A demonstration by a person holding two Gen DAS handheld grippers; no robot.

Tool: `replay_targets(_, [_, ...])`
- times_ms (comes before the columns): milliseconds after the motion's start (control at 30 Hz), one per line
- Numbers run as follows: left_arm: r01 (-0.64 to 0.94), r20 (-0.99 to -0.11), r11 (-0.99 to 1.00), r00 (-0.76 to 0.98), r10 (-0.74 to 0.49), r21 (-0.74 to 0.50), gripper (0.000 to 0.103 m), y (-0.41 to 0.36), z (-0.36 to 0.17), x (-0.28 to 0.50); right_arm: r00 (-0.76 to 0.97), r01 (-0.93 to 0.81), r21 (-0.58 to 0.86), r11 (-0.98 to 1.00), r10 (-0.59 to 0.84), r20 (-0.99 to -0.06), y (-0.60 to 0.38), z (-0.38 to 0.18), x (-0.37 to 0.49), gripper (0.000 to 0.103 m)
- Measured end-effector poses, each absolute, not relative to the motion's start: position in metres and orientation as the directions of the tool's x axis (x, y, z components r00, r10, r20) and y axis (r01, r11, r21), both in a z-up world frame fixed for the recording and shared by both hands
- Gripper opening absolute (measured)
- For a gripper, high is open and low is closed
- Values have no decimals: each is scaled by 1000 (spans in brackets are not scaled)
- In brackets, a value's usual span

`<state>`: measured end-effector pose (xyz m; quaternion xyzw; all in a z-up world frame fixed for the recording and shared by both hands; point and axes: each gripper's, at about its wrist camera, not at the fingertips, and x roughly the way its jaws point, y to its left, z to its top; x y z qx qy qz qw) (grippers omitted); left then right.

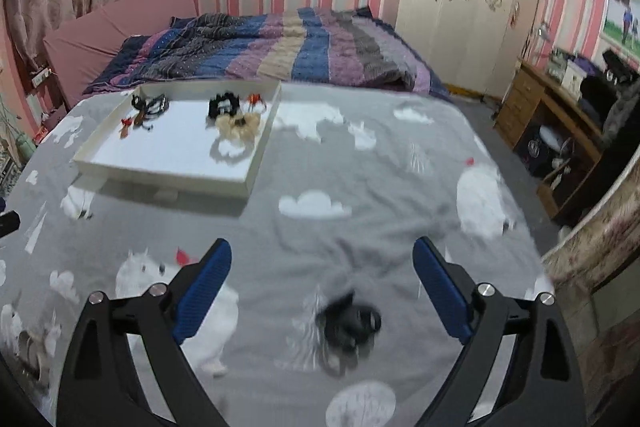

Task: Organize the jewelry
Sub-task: 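Open both tools and move them toward the black claw clip and bell pendant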

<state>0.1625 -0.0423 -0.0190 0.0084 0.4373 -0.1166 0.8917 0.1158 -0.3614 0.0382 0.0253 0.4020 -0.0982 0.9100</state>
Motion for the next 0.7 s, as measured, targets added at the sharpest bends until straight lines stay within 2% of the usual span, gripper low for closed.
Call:
replay_targets(500, [298, -808, 950, 535, -247, -93, 97, -73, -49, 120, 588, 240, -72, 968, -204, -783, -362, -22, 89, 92])
replay_targets(700, [345, -829, 932, 486, -277, -110, 84, -92, -68, 116, 579, 234, -106, 966, -226, -784, -363, -26, 91, 92])
